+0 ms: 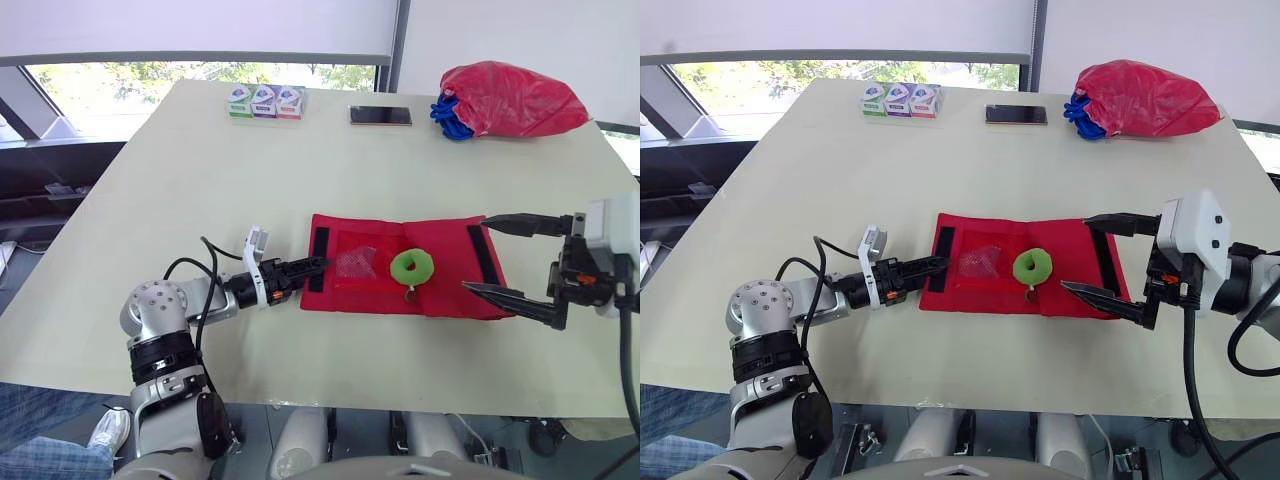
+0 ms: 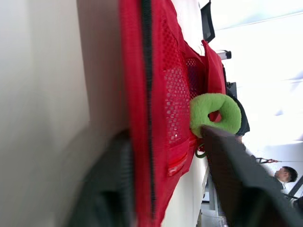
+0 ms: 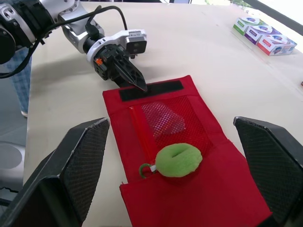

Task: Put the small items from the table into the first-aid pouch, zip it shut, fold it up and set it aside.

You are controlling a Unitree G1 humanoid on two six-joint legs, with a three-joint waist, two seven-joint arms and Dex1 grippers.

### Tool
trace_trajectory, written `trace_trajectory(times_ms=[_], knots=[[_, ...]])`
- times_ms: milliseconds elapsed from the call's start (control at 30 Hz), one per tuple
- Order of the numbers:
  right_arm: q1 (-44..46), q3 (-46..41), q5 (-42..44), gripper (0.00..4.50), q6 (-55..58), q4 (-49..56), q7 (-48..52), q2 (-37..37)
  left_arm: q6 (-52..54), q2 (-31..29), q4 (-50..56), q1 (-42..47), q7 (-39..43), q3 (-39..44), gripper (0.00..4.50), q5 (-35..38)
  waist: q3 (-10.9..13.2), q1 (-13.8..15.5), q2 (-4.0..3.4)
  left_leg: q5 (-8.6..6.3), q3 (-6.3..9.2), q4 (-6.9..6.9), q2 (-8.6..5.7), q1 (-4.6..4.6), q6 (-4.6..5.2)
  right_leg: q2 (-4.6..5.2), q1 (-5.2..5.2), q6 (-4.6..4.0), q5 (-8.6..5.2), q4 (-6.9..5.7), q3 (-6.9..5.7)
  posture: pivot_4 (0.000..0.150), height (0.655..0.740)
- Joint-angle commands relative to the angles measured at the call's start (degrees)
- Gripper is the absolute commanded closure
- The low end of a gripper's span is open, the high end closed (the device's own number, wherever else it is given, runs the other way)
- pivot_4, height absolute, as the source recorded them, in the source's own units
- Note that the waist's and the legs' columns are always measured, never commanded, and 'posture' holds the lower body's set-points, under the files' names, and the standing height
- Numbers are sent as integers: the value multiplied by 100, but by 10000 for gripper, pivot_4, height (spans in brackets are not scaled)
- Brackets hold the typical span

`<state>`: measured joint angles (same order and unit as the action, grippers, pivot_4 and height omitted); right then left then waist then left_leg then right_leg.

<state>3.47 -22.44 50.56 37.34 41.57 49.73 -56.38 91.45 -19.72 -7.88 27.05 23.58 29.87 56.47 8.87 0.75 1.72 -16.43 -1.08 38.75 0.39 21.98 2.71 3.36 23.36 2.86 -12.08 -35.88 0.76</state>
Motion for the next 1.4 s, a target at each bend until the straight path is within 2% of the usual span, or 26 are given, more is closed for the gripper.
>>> trace_trajectory(times_ms=[33,67,100,200,333,500,600,767,800,833,900,1033,1067,1133,1200,1267,1400], knots=[[144,95,-70,0,-129,-49,-11,37,43,-196,53,38,219,159,39002,182,0,0,-1,0,0,0,0,0,0,0,0,-1,0,0,0,1500,7400],[172,169,-126,0,-156,-85,3,46,39,-294,58,-9,308,144,44180,183,0,0,0,0,-1,0,0,0,0,2,0,-2,-1,0,0,1500,7400],[198,232,-176,0,-182,-116,16,55,-5,-419,15,-80,445,106,44717,162,0,-2,0,0,-1,0,0,0,0,3,0,-3,-2,0,-1,1500,7400],[330,474,-353,0,-283,-222,50,105,-606,-1081,-330,-425,1295,-336,44717,-174,0,-31,-2,0,-5,-5,0,-1,-1,7,5,-10,-5,0,1,1500,7400],[821,1284,-925,0,-526,-527,-5,360,-1644,-2040,-1093,-601,2762,-1020,44717,-682,0,-56,-3,6,-8,-16,1,-5,-11,12,10,-19,-2,-1,-2,1500,7400],[1451,2164,-1573,0,-606,-1017,-58,724,-2493,-2753,-1893,-542,4155,-1778,44717,-1225,-1,-147,-5,11,-15,-22,13,-10,-16,29,19,-33,7,-3,-18,1500,7400],[1948,2938,-2208,8686,-650,-1442,-202,1144,-2902,-3162,-2357,-451,5009,-2113,45000,-1504,0,-186,-6,11,-25,-27,22,-11,-17,29,26,-39,11,-2,-33,1500,7400],[2347,3688,-2956,31432,-769,-2012,-302,1709,-3395,-3476,-2909,-299,6138,-2394,45000,-1794,0,-156,-7,11,-21,-38,24,6,-17,18,44,-42,10,0,-51,1500,7400],[2415,3889,-3184,34675,-815,-2195,-305,1787,-3514,-3527,-3048,-258,6371,-2432,45000,-1858,1,-152,-7,11,-22,-37,23,10,-17,20,45,-41,10,1,-54,1500,7400],[2462,4052,-3387,40148,-863,-2333,-288,1825,-3625,-3561,-3166,-220,6565,-2463,45000,-1922,-1,-150,-5,10,-22,-36,20,15,-16,22,46,-41,10,3,-57,1500,7400],[2486,4226,-3593,44093,-898,-2499,-256,1917,-3810,-3610,-3365,-153,6831,-2484,45000,-1942,-4,-149,2,10,-20,-33,17,25,-15,23,50,-39,10,6,-62,1500,7400],[2480,4480,-3879,44093,-754,-2648,-257,2084,-4043,-3671,-3428,-148,6892,-2551,45000,-1513,-4,-148,4,10,-16,-31,16,31,-14,25,56,-37,11,4,-65,1500,7400],[2460,4557,-3979,44093,-744,-2687,-247,2089,-3771,-3608,-3051,-90,6892,-2479,45000,-1415,-5,-150,6,10,-13,-31,17,31,-14,25,55,-36,11,3,-67,1500,7400],[2431,4678,-4184,44093,-794,-2766,-222,2078,-2273,-3166,-1329,393,5686,-2075,45000,-544,-4,-115,11,10,-3,-25,19,35,-15,24,54,-36,11,0,-76,1500,7400],[2385,4687,-4251,44093,-784,-2798,-200,2126,-1370,-2721,-378,804,4680,-1707,45000,38,-2,15,9,11,37,11,19,62,-15,26,54,-20,21,-2,-107,1500,7400],[2358,4708,-4334,44093,-791,-2822,-174,2169,-961,-2381,-4,1011,4121,-1414,45000,298,-9,11,20,11,77,55,16,82,-15,25,32,-10,26,-1,-132,1500,7400],[2322,4754,-4429,44093,-781,-2830,-148,2263,-441,-1829,396,1378,3339,-1069,45000,766,-12,-172,-7,11,52,45,-3,50,-14,28,15,5,35,-4,-96,1500,7400]])
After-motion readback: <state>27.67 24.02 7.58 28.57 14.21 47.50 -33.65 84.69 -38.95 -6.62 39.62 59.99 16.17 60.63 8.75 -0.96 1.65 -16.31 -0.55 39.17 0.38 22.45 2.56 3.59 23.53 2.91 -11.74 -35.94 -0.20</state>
